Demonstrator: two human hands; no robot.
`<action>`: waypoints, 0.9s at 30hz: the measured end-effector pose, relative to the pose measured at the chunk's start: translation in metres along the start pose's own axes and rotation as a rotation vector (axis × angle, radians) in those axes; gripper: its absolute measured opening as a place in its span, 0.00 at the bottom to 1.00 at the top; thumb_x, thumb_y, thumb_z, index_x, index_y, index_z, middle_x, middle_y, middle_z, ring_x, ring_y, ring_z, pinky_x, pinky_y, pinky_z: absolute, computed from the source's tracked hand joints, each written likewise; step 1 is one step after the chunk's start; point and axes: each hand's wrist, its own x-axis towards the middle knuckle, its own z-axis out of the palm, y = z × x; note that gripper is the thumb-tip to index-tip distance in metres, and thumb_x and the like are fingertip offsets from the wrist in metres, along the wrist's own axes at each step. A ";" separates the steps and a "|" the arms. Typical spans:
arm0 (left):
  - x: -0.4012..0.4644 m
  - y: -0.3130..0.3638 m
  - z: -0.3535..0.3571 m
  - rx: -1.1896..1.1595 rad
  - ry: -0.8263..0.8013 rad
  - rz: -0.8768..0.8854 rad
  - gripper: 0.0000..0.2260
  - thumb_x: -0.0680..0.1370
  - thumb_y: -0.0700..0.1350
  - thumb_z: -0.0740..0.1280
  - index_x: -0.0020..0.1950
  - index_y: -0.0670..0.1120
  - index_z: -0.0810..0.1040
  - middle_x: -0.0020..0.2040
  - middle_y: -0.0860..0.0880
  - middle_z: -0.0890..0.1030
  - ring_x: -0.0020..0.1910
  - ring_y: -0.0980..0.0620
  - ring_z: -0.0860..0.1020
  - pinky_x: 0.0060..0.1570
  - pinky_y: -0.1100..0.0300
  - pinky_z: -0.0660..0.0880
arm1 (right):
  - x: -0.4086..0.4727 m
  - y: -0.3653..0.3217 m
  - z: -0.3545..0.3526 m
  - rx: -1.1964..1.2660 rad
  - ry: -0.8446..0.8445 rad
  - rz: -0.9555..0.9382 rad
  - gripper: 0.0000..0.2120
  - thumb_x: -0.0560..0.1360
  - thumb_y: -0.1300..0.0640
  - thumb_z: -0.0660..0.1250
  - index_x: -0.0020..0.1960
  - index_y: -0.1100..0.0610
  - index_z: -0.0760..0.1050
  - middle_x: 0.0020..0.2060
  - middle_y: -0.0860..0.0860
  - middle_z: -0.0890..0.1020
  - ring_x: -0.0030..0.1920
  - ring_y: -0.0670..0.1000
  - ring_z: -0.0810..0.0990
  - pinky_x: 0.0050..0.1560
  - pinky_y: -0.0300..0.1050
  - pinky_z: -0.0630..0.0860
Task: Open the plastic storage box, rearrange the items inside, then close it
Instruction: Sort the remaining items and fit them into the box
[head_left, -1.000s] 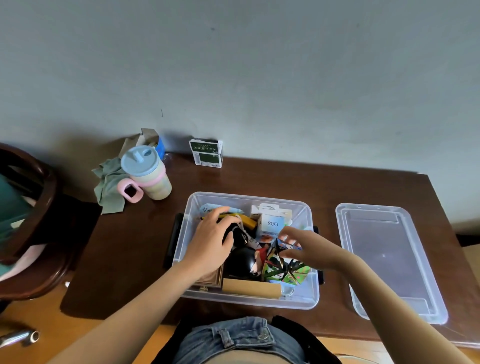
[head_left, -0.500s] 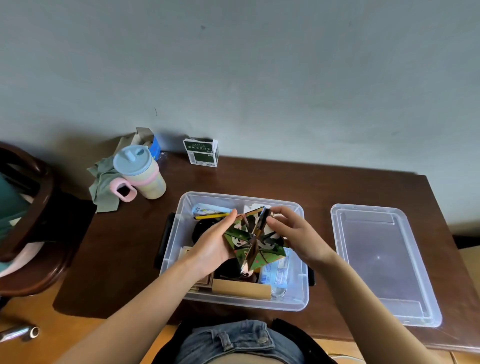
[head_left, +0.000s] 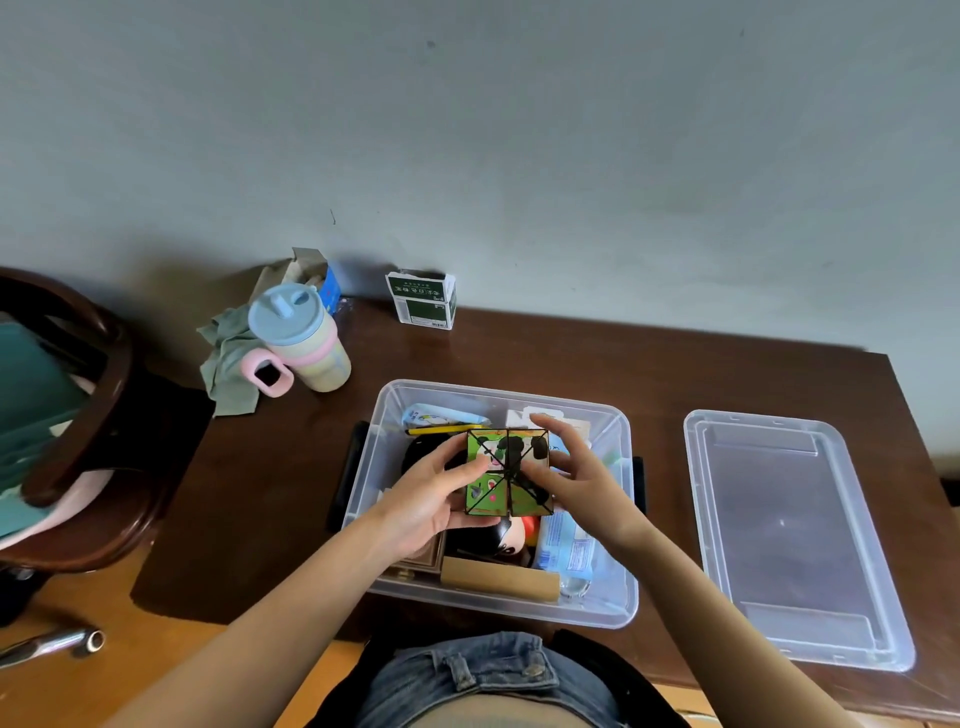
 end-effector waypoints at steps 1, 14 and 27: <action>-0.001 0.002 -0.002 0.034 0.014 0.001 0.22 0.70 0.44 0.71 0.63 0.49 0.75 0.58 0.42 0.81 0.55 0.41 0.81 0.41 0.50 0.80 | 0.000 0.000 -0.001 -0.062 -0.040 -0.026 0.21 0.76 0.60 0.67 0.64 0.43 0.67 0.52 0.56 0.81 0.50 0.53 0.82 0.50 0.46 0.81; -0.018 0.014 -0.052 0.633 0.138 0.049 0.16 0.77 0.46 0.68 0.64 0.54 0.71 0.54 0.50 0.81 0.52 0.54 0.82 0.48 0.59 0.79 | 0.018 0.011 0.030 -0.297 -0.082 -0.004 0.15 0.75 0.60 0.69 0.61 0.52 0.74 0.46 0.56 0.82 0.42 0.49 0.83 0.51 0.47 0.80; -0.033 0.031 -0.070 1.223 0.223 0.247 0.25 0.78 0.51 0.67 0.72 0.54 0.62 0.50 0.55 0.79 0.47 0.59 0.79 0.44 0.65 0.75 | 0.045 -0.003 0.060 -0.544 -0.121 0.003 0.12 0.76 0.56 0.68 0.58 0.56 0.73 0.45 0.55 0.82 0.43 0.51 0.82 0.48 0.44 0.78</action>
